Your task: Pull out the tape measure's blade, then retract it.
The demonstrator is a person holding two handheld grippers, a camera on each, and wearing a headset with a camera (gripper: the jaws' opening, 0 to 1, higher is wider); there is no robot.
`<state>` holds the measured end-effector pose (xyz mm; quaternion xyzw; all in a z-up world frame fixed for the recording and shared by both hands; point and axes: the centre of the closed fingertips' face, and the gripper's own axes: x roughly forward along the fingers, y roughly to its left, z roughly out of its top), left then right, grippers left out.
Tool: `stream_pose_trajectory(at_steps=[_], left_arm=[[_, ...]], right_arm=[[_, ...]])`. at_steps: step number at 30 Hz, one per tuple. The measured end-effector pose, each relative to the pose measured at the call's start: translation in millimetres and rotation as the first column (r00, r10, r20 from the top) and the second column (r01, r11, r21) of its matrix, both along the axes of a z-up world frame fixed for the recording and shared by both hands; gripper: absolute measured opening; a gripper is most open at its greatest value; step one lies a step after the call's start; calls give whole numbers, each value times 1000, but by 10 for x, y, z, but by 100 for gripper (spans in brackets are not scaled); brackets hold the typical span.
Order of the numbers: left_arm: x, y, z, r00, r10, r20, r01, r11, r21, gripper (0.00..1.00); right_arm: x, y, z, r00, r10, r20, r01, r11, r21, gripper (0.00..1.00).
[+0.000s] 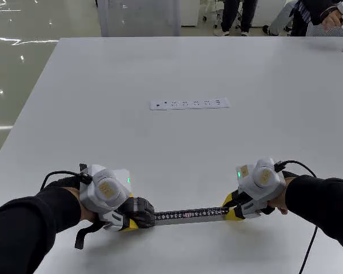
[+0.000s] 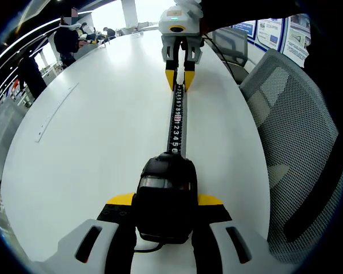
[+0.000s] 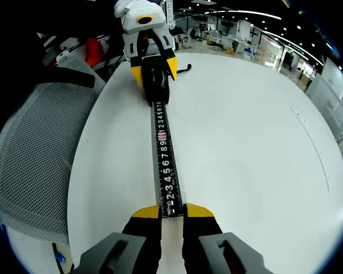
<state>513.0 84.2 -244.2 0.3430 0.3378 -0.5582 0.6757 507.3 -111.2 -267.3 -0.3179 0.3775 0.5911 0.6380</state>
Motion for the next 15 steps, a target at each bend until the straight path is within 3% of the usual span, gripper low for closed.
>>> stream_pose_trajectory(at_steps=[15], left_arm=[[0, -16, 3, 1000, -1, -1, 1, 1000, 1, 32]], right_arm=[[-4, -81, -7, 1000, -4, -5, 4, 1000, -11, 9]])
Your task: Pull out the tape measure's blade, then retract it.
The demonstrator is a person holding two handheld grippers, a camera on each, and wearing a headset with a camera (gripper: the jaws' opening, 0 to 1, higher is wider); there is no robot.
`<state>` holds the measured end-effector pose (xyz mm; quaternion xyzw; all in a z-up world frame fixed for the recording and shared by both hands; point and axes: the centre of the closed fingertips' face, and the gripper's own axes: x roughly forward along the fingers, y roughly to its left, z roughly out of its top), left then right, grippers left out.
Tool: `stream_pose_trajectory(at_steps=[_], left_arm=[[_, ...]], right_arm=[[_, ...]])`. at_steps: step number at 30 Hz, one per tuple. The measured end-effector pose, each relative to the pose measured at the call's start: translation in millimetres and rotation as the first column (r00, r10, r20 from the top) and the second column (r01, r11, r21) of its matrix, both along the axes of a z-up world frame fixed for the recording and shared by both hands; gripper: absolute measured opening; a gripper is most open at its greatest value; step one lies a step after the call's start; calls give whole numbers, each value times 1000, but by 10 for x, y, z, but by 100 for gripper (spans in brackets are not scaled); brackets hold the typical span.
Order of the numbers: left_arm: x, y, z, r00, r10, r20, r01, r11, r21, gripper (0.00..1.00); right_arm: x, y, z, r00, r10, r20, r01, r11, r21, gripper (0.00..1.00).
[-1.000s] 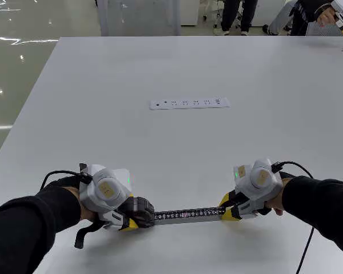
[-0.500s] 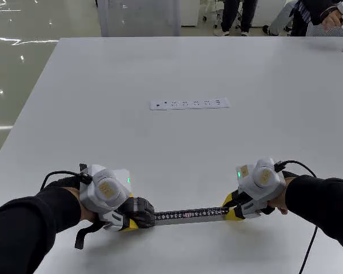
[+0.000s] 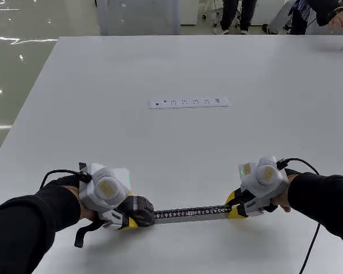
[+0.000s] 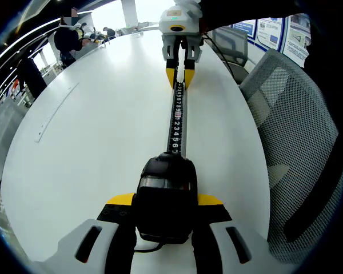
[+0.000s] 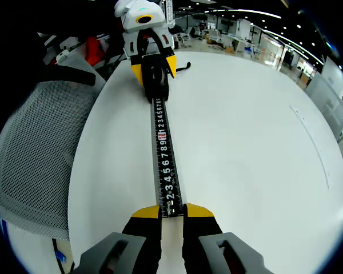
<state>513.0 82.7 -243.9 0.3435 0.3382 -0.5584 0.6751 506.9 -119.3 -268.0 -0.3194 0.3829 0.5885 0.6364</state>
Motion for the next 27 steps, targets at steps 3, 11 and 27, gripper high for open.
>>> stream_pose_trajectory(at_steps=[3, 11, 27], left_arm=[[4, 3, -1, 1000, 0, 0, 0, 1000, 0, 32], [2, 5, 6, 1000, 0, 0, 0, 1000, -1, 32], [-4, 12, 6, 1000, -2, 0, 2, 1000, -2, 32]], right_arm=[[3, -10, 2, 1000, -2, 0, 2, 1000, 0, 9], [7, -61, 3, 1000, -8, 0, 8, 1000, -5, 9], [7, -177, 6, 1000, -26, -3, 26, 1000, -12, 9]])
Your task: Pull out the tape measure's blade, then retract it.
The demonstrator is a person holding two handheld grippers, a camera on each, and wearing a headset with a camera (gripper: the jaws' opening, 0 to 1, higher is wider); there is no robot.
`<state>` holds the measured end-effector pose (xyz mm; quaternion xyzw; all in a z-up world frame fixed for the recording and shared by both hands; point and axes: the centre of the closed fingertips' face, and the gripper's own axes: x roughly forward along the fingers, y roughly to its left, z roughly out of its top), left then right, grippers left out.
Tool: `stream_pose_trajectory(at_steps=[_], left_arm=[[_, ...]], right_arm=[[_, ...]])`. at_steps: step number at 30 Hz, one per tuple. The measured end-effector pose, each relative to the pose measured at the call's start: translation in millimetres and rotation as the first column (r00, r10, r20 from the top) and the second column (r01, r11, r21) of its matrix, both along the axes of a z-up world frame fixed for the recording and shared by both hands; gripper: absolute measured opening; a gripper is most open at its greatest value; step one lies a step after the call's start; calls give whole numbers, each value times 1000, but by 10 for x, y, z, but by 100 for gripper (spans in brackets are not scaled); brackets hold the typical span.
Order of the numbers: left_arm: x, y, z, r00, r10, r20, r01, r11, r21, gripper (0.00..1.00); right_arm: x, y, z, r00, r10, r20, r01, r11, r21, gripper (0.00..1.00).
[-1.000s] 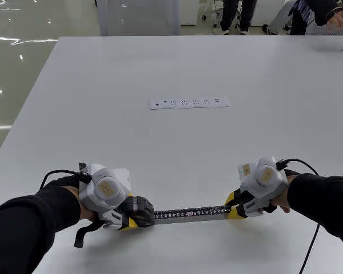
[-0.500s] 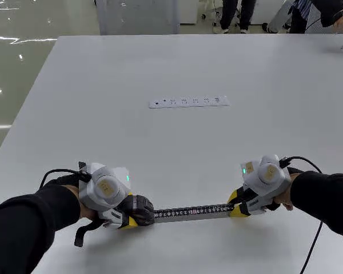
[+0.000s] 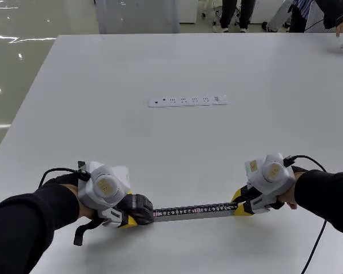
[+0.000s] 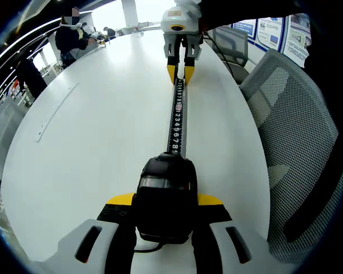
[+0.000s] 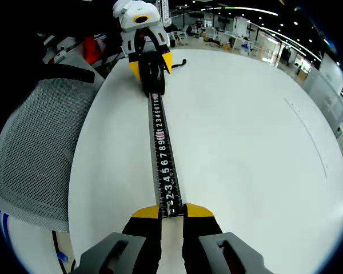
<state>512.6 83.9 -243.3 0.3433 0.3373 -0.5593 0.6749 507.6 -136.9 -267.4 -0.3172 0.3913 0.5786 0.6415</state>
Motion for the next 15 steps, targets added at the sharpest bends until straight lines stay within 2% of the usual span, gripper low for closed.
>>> stream_pose_trajectory(at_steps=[15], left_arm=[[-10, -10, 2, 1000, -3, 1, 3, 1000, 1, 32]], right_arm=[[-20, -80, 6, 1000, -6, -6, 6, 1000, -3, 9]])
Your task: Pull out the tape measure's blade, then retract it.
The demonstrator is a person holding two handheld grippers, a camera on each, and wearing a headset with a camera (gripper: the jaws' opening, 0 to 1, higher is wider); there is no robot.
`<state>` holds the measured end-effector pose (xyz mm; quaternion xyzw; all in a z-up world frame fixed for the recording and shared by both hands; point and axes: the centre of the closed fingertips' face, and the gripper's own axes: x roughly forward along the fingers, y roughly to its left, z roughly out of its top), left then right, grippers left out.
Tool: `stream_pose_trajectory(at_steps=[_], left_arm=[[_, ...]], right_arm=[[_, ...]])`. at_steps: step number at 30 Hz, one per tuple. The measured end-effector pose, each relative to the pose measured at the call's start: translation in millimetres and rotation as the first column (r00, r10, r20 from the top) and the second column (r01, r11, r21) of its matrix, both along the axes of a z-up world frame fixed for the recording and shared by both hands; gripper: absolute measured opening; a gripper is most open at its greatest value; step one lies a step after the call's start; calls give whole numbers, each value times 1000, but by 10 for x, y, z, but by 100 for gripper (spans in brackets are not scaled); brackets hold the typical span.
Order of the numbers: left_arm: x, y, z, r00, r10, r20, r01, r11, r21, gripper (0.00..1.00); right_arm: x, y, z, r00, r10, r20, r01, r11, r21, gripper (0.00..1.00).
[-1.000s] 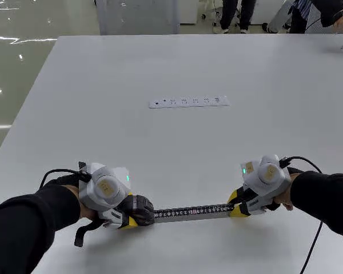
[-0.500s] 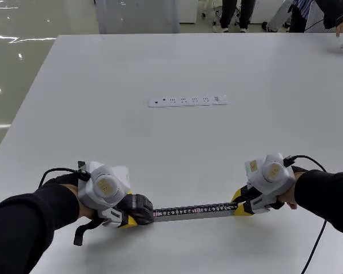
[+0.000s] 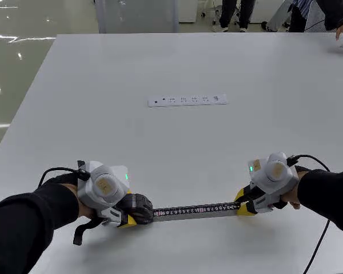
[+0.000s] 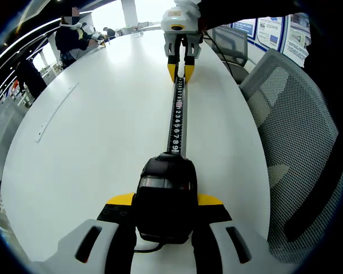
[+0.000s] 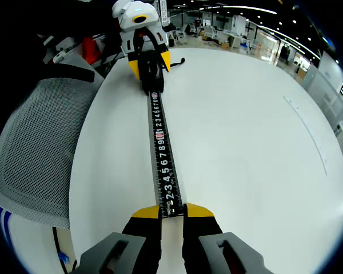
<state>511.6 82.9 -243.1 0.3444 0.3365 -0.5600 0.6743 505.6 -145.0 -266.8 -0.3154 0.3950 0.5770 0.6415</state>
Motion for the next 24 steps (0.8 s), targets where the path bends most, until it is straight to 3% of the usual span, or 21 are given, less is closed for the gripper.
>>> stream_pose_trajectory(at_steps=[24], left_arm=[[-6, 8, -2, 1000, -1, -2, 1, 1000, 7, 32]], right_arm=[[16, -162, -1, 1000, -21, -1, 21, 1000, -7, 9]])
